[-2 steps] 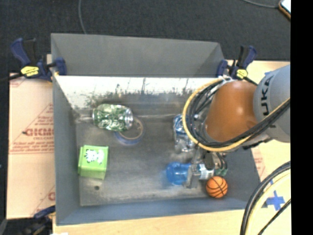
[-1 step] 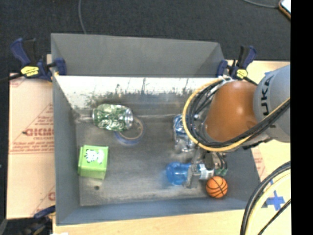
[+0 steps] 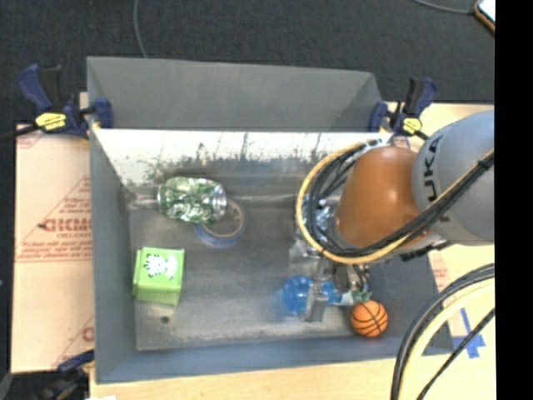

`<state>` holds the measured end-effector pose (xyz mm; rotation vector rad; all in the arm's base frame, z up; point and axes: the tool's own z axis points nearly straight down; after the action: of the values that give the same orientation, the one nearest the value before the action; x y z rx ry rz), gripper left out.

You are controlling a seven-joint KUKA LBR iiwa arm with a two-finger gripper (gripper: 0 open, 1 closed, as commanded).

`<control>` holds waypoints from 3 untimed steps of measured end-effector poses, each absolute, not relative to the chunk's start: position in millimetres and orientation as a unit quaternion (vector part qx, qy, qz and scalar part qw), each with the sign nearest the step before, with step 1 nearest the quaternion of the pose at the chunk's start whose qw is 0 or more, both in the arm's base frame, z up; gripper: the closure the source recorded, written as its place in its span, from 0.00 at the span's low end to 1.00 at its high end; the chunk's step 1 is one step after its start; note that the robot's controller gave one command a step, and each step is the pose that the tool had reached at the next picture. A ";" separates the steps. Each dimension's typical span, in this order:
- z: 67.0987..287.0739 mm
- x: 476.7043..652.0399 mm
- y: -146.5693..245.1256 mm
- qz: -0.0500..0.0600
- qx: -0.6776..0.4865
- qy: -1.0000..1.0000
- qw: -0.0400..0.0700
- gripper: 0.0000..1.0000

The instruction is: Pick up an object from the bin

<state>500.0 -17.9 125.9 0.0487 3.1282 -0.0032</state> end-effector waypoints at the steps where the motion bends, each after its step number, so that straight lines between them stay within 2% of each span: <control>1: 116.8 501.8 -18.0 -0.002 -0.054 0.999 0.005 0.00; 2: 69.9 504.7 -21.8 0.001 0.029 1.000 0.000 0.00; 3: 70.8 502.0 -24.1 -0.001 0.000 1.000 0.002 0.00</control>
Offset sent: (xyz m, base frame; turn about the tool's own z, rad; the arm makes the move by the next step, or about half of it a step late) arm 0.0050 -0.0031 -0.0545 0.0279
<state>502.0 -24.1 70.8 -0.0007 3.1368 -0.0021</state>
